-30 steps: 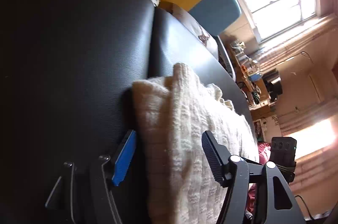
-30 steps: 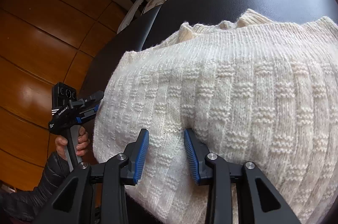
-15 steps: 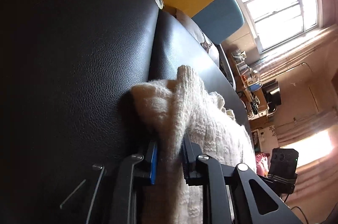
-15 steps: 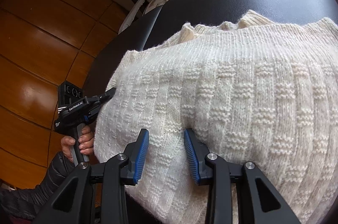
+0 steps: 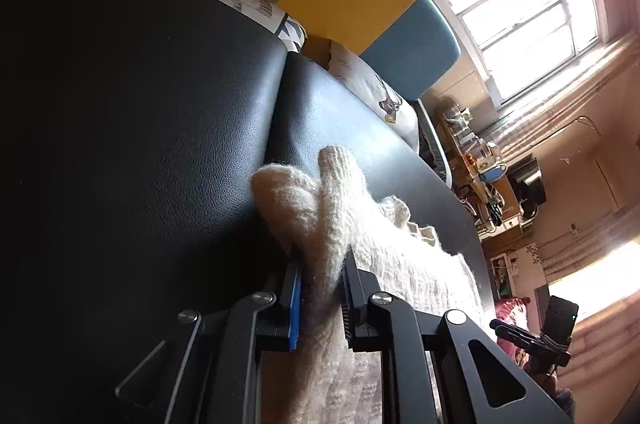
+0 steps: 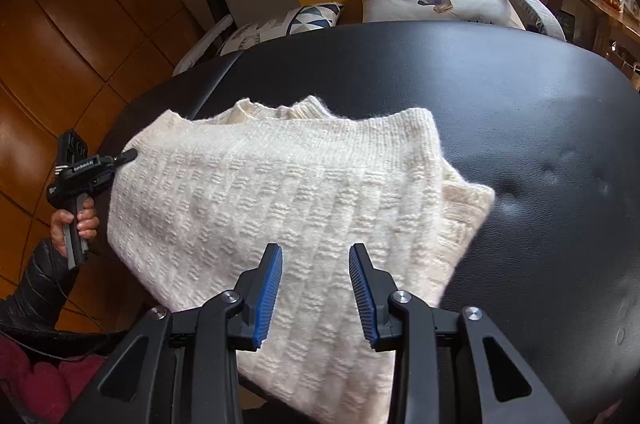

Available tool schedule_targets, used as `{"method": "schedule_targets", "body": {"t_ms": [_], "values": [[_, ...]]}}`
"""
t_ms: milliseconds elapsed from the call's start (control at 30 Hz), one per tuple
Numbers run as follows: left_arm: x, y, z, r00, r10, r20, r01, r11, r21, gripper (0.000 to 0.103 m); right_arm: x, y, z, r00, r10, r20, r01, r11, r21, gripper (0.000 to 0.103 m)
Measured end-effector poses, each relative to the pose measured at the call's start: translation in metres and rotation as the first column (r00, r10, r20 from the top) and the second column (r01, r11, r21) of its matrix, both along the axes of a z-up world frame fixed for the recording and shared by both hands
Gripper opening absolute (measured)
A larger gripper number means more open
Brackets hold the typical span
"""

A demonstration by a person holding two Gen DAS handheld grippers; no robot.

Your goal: Fold clothes

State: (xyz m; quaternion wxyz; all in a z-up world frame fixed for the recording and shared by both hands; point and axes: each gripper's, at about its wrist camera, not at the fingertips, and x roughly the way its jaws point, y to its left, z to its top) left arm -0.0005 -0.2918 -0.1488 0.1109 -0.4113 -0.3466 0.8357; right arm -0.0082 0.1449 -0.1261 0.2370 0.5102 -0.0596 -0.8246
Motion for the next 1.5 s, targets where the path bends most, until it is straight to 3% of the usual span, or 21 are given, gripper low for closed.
{"method": "schedule_targets", "body": {"t_ms": [233,433,733,900,1000,1233,1400,1500], "values": [[-0.005,-0.011,0.016,0.998,0.058,0.014,-0.057,0.998,-0.037,0.016,-0.006,-0.003,-0.024,0.991,0.126,0.041,-0.131,0.981,0.144,0.035],[-0.002,-0.003,0.039,1.0,0.029,-0.007,-0.029,0.998,-0.052,0.016,-0.008,-0.009,-0.048,0.978,0.187,0.091,-0.205,0.944,0.258,0.035],[0.012,0.043,0.101,0.997,0.011,-0.08,-0.005,0.997,0.072,0.016,-0.002,0.012,-0.055,0.984,0.149,0.097,-0.168,0.96,0.225,0.035],[0.006,0.077,0.132,0.995,0.034,-0.094,-0.014,0.98,0.201,0.016,0.003,0.025,-0.055,0.988,0.13,0.086,-0.145,0.969,0.201,0.035],[0.002,0.106,0.147,0.994,0.03,-0.102,-0.007,0.976,0.216,0.016,0.008,0.035,-0.056,0.989,0.125,0.08,-0.138,0.972,0.189,0.035],[-0.018,0.183,0.156,0.998,0.0,-0.061,0.015,0.971,0.237,0.016,0.02,0.064,-0.057,0.991,0.111,0.07,-0.119,0.986,0.113,0.035],[-0.034,0.239,0.14,0.999,-0.034,0.006,0.032,0.969,0.247,0.016,0.019,0.089,-0.059,0.992,0.105,0.064,-0.109,0.992,0.062,0.035],[-0.042,0.274,0.125,0.997,-0.063,0.046,0.052,0.975,0.216,0.016,0.021,0.109,-0.061,0.994,0.093,0.066,-0.094,0.996,0.011,0.035]]}}
